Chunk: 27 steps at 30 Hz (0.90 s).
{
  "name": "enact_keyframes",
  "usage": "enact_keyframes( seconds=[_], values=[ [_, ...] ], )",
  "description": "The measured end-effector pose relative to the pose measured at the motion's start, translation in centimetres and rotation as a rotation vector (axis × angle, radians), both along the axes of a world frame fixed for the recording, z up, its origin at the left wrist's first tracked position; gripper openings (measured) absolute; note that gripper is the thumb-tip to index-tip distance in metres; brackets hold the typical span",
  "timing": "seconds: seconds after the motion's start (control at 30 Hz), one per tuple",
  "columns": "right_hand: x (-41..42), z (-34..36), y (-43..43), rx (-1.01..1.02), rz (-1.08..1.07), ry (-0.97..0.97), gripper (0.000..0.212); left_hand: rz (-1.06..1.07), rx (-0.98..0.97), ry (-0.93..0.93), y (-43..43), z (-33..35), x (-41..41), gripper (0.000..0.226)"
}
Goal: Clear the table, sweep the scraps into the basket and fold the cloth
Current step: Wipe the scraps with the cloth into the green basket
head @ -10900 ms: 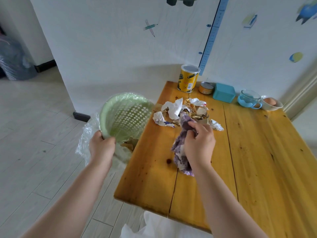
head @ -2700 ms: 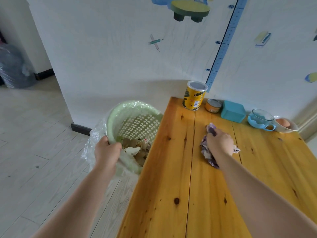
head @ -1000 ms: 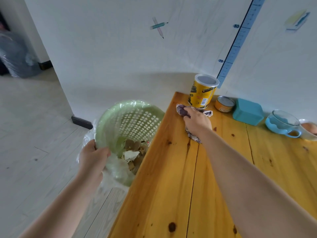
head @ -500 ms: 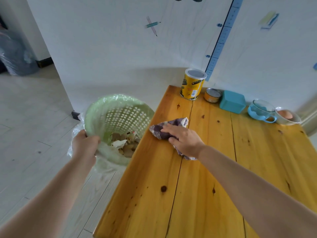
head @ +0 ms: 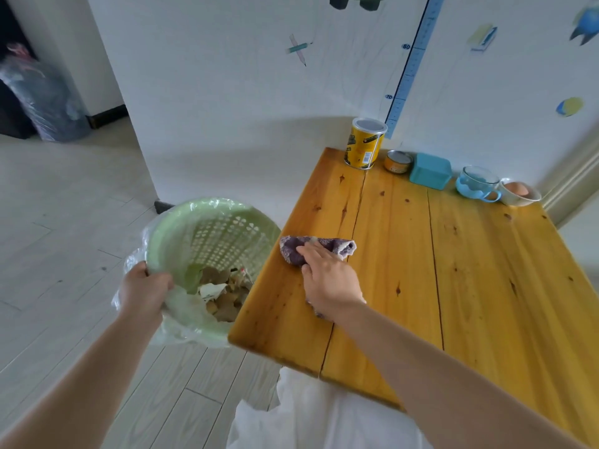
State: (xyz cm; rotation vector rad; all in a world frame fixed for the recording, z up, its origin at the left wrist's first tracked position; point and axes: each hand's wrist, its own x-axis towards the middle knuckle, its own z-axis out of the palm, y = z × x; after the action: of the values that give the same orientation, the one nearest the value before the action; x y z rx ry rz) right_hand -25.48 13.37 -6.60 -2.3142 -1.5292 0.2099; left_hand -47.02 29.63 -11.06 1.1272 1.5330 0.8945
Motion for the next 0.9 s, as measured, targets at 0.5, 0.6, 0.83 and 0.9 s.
enact_keyframes(
  seconds=[0.5, 0.6, 0.83, 0.9],
  values=[
    [-11.2, 0.1, 1.8, 0.124, -0.106, 0.216, 0.044, -0.059, -0.004, -0.039, -5.0, 1.2, -1.7, 0.019],
    [-12.3, 0.3, 2.7, 0.146, -0.088, 0.261, 0.042, -0.041, -0.027, -0.056, -5.1, 1.0, -1.6, 0.021],
    [-13.0, 1.8, 5.2, 0.311, -0.190, 0.821, 0.038, -0.002, -0.071, -0.078, -5.3, 1.2, -1.9, 0.025],
    [-12.9, 2.3, 6.0, 0.374, -0.225, 1.003, 0.038, 0.006, -0.074, -0.081, -5.3, 1.2, -2.1, 0.026]
  ],
)
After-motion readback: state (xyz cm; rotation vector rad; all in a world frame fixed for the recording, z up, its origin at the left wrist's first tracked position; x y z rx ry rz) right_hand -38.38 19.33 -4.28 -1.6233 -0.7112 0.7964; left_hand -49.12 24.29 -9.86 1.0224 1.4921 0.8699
